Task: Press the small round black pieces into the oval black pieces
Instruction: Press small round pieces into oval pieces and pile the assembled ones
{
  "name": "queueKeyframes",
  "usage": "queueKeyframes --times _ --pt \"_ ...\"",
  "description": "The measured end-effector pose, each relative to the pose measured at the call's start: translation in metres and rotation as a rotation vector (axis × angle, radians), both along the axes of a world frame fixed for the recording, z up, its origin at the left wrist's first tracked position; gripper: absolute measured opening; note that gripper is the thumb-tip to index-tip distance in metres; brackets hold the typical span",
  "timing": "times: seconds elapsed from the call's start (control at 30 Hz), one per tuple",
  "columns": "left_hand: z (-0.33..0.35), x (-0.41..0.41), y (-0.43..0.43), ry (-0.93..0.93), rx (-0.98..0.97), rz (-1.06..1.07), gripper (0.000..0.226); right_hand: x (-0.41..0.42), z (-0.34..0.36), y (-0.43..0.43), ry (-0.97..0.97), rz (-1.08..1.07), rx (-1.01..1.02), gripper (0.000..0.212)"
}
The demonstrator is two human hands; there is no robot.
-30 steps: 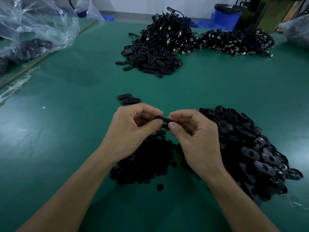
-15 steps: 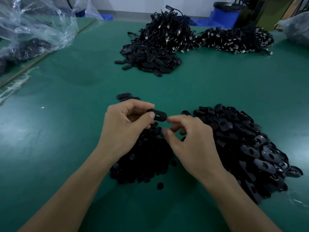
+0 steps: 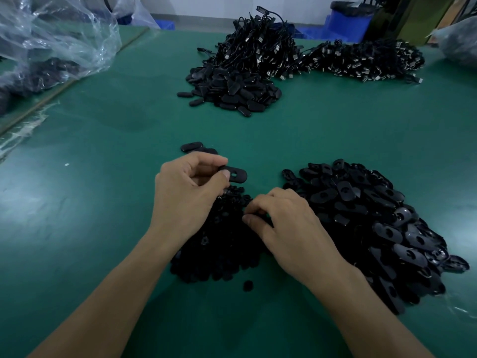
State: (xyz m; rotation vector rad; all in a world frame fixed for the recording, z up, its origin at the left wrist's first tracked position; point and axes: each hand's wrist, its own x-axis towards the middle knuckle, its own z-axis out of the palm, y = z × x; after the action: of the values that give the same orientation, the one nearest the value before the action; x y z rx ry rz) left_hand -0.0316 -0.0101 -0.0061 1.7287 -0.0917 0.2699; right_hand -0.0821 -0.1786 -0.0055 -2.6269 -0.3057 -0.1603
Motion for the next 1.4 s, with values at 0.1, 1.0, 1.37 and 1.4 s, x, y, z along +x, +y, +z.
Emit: queueKeyframes --times 0.1,1.0,1.37,1.4 --pt "0.0000 -0.0002 -0.0012 0.009 -0.002 0.004 0.023 0.0000 -0.0022 0.0001 -0.022 0.005 0.027 0.016" --pt "-0.0002 -0.0069 -0.0024 -0.078 0.087 -0.075 0.015 0.0072 -0.0019 -0.0058 -0.115 -0.136 0.713 0.023" --pt "-0.0016 -0.0083 -0.0046 -0.088 0.089 -0.084 0.015 0.0082 -0.0010 -0.0063 -0.134 -0.141 0.821 0.018" --pt "-0.0015 -0.0088 -0.0050 -0.088 0.088 -0.087 0.015 0.0085 -0.0007 -0.0064 -0.113 -0.137 0.854 0.017"
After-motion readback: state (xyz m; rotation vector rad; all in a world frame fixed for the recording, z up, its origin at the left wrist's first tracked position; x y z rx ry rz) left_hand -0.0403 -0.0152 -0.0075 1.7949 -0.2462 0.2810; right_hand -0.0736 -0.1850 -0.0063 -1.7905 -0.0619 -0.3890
